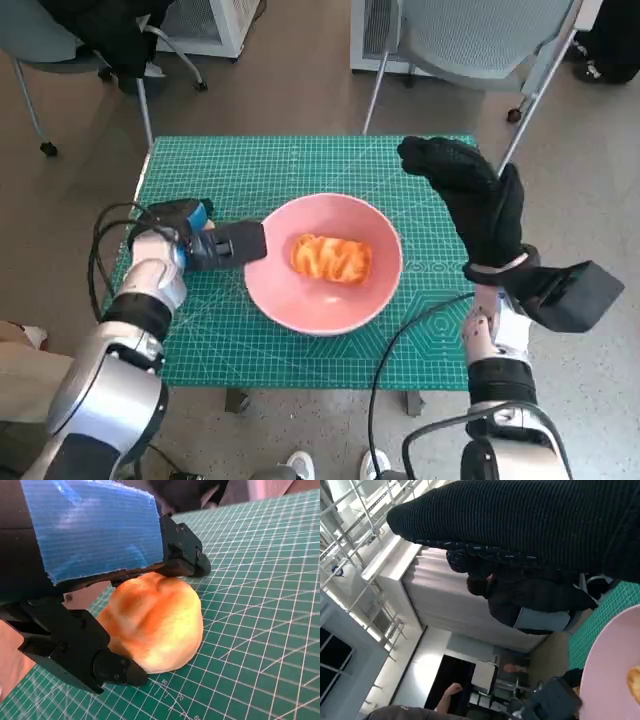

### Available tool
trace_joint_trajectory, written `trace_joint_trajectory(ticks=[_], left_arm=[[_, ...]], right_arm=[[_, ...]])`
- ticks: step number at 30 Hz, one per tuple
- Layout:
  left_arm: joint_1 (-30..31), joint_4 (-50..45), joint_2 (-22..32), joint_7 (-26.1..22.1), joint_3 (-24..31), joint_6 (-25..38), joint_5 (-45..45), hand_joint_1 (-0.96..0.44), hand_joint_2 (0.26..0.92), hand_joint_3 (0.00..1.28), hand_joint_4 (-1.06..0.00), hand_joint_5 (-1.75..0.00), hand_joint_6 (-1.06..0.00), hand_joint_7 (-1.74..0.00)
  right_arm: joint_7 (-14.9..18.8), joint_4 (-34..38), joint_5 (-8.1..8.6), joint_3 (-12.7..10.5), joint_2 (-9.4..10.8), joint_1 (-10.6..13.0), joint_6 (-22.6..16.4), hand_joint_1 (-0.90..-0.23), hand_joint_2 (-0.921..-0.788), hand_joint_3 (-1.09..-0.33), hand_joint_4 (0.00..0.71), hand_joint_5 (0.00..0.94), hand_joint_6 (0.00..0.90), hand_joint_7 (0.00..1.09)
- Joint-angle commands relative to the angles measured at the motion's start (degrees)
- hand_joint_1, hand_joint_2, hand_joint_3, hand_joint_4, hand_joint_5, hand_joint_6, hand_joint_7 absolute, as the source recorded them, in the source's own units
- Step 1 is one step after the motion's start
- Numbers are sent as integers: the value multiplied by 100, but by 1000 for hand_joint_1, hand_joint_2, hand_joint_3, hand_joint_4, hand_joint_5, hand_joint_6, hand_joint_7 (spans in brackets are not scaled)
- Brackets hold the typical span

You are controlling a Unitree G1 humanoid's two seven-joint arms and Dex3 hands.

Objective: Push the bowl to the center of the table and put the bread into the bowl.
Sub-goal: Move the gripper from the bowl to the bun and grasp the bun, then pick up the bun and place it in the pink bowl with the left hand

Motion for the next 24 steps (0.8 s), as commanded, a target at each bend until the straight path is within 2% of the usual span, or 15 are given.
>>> trace_joint_trajectory(ticks=[1,4,8,12,24], left_arm=[[119,56,75,-76,28,56,-37,148,870,246,-612,-1325,-539,-946],[114,52,87,-71,77,50,-79,48,883,163,-708,-1248,-572,-1045],[114,33,118,37,109,5,-130,12,902,98,-747,-1211,-596,-1069],[107,23,128,123,131,-4,-163,2,915,74,-740,-1228,-603,-1065],[40,-19,157,184,152,-85,-148,3,920,123,-651,-1360,-572,-1066]], right_arm=[[-27,40,-2,26,-4,103,85,-664,-921,-899,41,3,-1,238],[-31,56,-8,31,-1,88,80,-664,-921,-899,42,3,-1,239],[-36,77,-13,38,10,69,73,-664,-921,-899,43,4,-1,240],[-36,114,-11,39,22,44,72,-664,-921,-898,45,4,-1,242],[-39,240,-16,33,40,-32,43,-662,-921,-896,49,5,-1,243]])
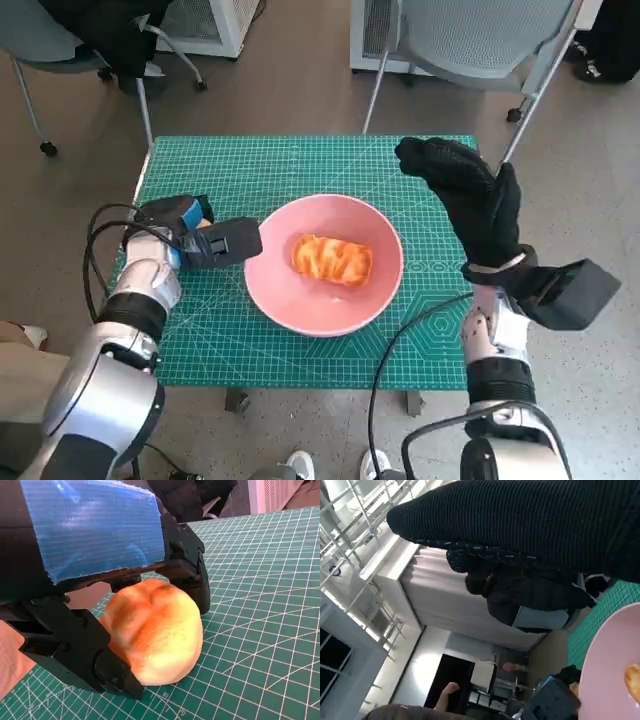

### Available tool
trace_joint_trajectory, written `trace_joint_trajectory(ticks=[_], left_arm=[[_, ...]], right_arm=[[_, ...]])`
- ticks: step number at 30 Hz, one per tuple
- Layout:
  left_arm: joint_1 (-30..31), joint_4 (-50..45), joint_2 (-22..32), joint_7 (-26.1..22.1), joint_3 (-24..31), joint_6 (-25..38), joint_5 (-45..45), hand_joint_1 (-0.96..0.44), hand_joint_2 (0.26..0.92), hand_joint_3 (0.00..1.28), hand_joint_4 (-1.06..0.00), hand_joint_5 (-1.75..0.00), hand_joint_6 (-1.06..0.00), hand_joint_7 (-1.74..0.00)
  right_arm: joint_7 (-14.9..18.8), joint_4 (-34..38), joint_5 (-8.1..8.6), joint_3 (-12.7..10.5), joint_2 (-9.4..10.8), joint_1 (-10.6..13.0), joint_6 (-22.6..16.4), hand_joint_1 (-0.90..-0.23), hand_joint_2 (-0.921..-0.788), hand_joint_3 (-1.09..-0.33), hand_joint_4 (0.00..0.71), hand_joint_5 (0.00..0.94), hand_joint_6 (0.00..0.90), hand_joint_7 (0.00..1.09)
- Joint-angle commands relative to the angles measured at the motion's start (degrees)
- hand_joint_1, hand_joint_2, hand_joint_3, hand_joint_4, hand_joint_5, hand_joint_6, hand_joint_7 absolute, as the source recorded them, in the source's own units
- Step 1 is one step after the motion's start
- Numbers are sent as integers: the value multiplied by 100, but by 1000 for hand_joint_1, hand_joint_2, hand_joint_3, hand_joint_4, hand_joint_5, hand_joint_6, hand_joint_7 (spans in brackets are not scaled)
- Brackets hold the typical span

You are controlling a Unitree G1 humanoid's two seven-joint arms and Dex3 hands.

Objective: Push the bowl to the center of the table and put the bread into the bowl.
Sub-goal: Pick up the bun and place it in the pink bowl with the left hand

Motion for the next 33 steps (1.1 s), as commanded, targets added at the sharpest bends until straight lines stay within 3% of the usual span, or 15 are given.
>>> trace_joint_trajectory(ticks=[1,7,14,21,27,33], left_arm=[[25,-25,78,0,12,-26,-13,2,917,123,-637,-1314,-585,-1120],[-79,-65,100,-62,44,-25,-33,1,912,121,-616,-1240,-605,-1205],[-270,-228,167,-32,155,-68,-103,1,919,140,-578,-1268,-573,-1251],[-365,-702,293,162,330,-107,-183,2,879,182,-623,-1376,-629,-1041],[-189,-1638,520,221,636,-101,-351,0,846,204,-672,-1319,-668,-1013],[366,-3228,803,197,1050,-10,-451,0,826,203,-736,-1260,-699,-968]], right_arm=[[-32,98,-16,23,36,5,41,-661,-921,-895,49,5,-1,243],[-32,84,-9,29,62,11,49,-660,-921,-892,49,4,-1,243],[-40,116,-22,29,89,13,15,-660,-921,-890,49,4,-1,244],[-55,128,-40,39,113,13,-6,-660,-921,-888,47,2,-1,246],[-43,153,-33,33,134,-9,-1,-659,-921,-888,47,2,-1,246],[-30,172,-30,34,167,-16,-10,-660,-921,-886,48,2,-1,248]])
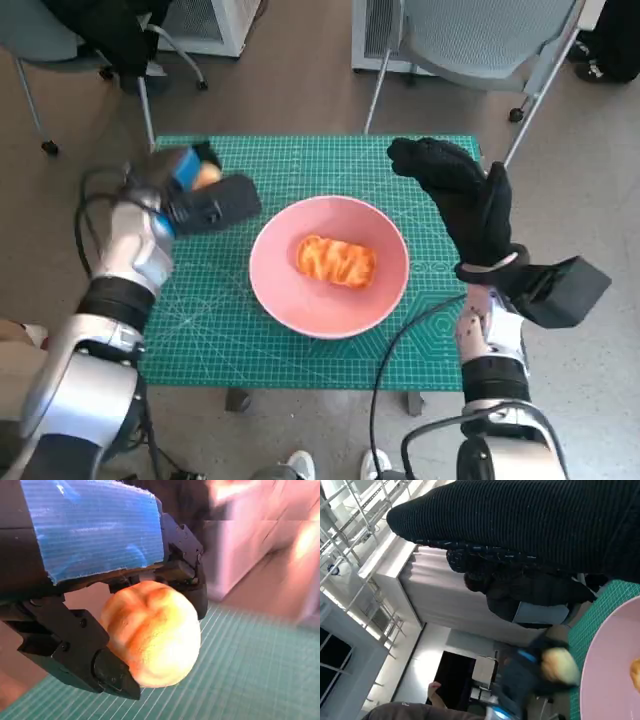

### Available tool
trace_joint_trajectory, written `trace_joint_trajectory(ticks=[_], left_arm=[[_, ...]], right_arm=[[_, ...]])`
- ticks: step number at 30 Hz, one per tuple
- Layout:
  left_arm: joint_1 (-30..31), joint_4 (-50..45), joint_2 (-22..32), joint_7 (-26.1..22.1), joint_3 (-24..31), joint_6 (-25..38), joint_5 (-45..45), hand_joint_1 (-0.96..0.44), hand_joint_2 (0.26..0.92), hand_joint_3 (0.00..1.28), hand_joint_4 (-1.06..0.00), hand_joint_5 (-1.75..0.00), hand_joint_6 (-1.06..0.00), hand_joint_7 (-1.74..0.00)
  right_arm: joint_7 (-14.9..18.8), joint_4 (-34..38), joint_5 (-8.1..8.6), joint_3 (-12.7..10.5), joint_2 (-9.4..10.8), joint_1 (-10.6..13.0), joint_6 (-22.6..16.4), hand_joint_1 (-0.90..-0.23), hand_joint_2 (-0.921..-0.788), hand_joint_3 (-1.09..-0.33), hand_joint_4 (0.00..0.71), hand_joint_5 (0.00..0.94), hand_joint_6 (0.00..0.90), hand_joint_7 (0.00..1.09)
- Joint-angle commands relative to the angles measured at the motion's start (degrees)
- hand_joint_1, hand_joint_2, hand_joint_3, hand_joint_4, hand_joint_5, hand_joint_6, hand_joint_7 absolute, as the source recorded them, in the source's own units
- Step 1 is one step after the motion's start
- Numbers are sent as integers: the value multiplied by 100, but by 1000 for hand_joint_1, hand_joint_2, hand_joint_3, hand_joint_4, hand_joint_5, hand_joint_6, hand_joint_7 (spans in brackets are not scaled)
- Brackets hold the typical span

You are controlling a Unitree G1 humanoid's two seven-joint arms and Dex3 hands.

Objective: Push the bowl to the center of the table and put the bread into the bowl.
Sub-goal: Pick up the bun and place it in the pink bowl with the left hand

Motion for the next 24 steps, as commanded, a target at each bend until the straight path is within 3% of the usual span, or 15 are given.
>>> trace_joint_trajectory(ticks=[1,11,17,24], left_arm=[[510,-1411,333,39,374,61,-128,0,824,200,-745,-1250,-703,-963],[1432,-3669,558,-154,914,135,-122,2,851,111,-808,-1118,-719,-996],[1850,-4451,359,-581,1193,-163,-674,2,884,46,-814,-1009,-710,-1099],[2104,-5040,12,-968,1153,-276,-1038,2,900,30,-794,-984,-695,-1161]], right_arm=[[-15,110,1,19,67,26,4,-660,-921,-885,49,2,-1,248],[18,138,30,4,76,-4,18,-664,-921,-882,50,2,-1,249],[31,191,34,-13,66,-43,0,-667,-921,-881,50,2,-1,250],[41,110,49,-6,61,-42,31,-667,-921,-879,51,2,-1,252]])
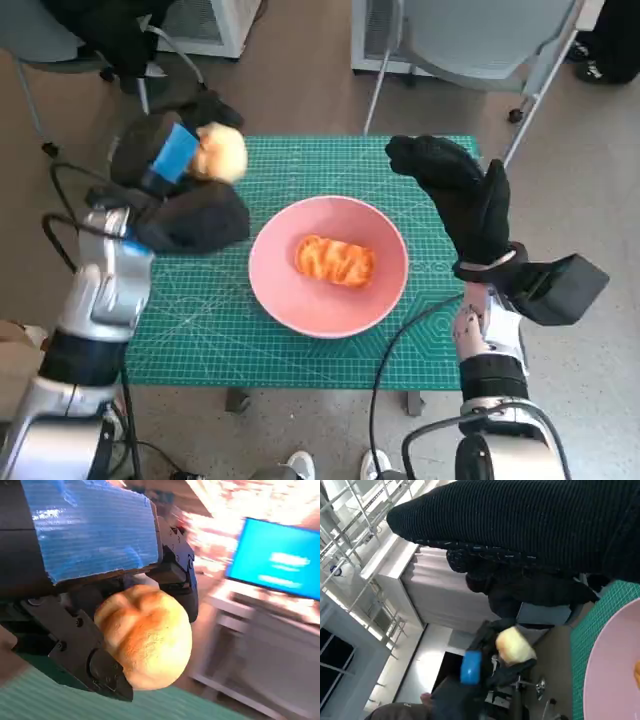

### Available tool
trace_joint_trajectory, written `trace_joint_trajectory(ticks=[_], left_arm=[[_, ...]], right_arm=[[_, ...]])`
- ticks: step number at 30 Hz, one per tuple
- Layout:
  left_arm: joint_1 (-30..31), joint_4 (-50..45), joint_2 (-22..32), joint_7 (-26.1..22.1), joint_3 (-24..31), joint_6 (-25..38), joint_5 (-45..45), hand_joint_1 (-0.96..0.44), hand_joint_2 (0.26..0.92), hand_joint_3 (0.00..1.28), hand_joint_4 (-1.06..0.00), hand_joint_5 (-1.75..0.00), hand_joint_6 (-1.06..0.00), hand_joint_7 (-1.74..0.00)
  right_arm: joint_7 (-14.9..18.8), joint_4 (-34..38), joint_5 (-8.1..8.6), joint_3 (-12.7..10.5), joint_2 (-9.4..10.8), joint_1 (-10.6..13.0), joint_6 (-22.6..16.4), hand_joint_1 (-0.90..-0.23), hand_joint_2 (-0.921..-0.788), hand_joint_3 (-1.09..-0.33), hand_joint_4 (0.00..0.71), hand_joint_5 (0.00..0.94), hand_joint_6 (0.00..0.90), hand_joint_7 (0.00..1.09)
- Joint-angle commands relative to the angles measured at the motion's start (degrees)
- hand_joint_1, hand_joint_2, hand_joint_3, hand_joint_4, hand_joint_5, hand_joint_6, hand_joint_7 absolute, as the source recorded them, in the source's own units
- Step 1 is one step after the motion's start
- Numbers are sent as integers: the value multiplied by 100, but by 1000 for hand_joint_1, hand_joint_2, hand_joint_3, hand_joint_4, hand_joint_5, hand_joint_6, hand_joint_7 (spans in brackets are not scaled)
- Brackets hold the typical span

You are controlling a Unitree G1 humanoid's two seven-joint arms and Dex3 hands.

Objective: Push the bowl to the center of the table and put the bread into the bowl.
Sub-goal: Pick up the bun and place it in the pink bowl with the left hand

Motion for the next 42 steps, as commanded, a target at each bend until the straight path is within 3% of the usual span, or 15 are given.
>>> trace_joint_trajectory(ticks=[1,17,32,34,36,37,39,42], left_arm=[[174,-332,-303,-199,-32,-185,-256,2,900,29,-795,-980,-693,-1167],[275,155,-815,-641,-421,-636,-374,2,904,25,-815,-1002,-671,-1147],[123,615,-1062,-526,-443,-796,-298,2,910,23,-805,-1011,-657,-1164],[121,676,-1094,-642,-390,-795,-432,2,915,30,-785,-1036,-637,-1179],[123,763,-1093,-848,-338,-844,-631,1,919,159,-581,-1219,-532,-1314],[126,801,-1084,-938,-322,-876,-719,-14,895,163,-482,-1084,-460,-1198],[125,959,-1047,-1146,-281,-1045,-930,-91,845,133,-291,-518,-318,-722],[114,1119,-990,-1434,-187,-1232,-1212,-250,820,82,-140,-173,-199,-417]], right_arm=[[39,-26,50,15,35,41,54,-669,-921,-879,51,2,-1,252],[108,-144,92,-17,-1,99,57,-673,-921,-882,49,1,-1,240],[69,-162,66,-23,-35,117,36,-671,-921,-881,48,0,-1,236],[55,-144,56,-24,-40,109,27,-671,-921,-881,48,0,-1,236],[39,-126,41,-24,-44,99,17,-671,-921,-881,47,0,-1,235],[34,-121,36,-24,-46,97,14,-671,-921,-881,47,0,-1,235],[18,-111,22,-20,-46,89,6,-670,-921,-881,47,0,-1,235],[-23,-125,-8,-3,-35,88,-13,-669,-921,-882,48,0,-1,235]])
